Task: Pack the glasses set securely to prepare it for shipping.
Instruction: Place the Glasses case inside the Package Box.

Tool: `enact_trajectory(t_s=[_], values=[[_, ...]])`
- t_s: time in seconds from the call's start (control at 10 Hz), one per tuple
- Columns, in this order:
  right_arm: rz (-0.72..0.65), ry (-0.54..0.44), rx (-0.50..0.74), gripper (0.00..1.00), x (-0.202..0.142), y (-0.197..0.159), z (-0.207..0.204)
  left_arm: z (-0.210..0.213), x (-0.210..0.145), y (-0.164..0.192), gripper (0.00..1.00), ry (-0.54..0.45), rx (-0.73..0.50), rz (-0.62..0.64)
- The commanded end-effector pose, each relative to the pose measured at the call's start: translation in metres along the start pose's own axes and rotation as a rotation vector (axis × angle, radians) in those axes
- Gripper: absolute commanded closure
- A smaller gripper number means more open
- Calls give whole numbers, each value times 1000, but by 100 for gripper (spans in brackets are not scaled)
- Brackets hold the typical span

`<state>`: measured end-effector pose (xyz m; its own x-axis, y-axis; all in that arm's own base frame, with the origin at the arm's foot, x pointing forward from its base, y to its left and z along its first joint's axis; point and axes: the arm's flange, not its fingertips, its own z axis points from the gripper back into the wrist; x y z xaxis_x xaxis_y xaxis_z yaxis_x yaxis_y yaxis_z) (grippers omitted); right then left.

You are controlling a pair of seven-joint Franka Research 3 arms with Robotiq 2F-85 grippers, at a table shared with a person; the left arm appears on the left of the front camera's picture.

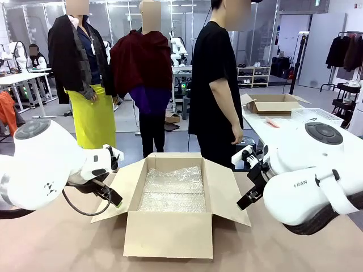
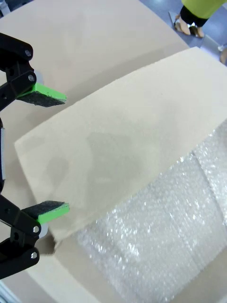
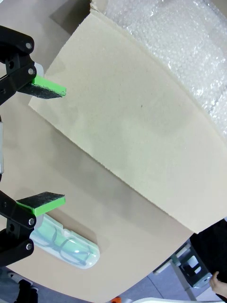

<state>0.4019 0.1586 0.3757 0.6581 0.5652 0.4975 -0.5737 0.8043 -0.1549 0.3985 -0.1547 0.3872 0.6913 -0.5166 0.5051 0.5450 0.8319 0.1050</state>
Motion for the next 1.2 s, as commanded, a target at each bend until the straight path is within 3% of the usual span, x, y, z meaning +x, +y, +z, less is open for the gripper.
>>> enact_trajectory(t_s=[0.0, 0.3, 0.6, 0.9, 1.1], values=[[-54, 33, -20, 0, 12, -21, 12, 50, -5, 5, 0, 33, -152, -20], [-176, 67, -71, 0, 28, -85, 25, 124, -35, 10, 0, -42, -338, -122], [-309, 174, -50, 0, 27, -142, 3, 201, -93, 8, 0, -312, -385, -411], [-385, 276, -40, 0, 17, -172, -25, 235, -134, 5, 0, -550, -391, -634], [-421, 326, -31, 0, 11, -186, -42, 232, -131, 9, 0, -568, -421, -557]])
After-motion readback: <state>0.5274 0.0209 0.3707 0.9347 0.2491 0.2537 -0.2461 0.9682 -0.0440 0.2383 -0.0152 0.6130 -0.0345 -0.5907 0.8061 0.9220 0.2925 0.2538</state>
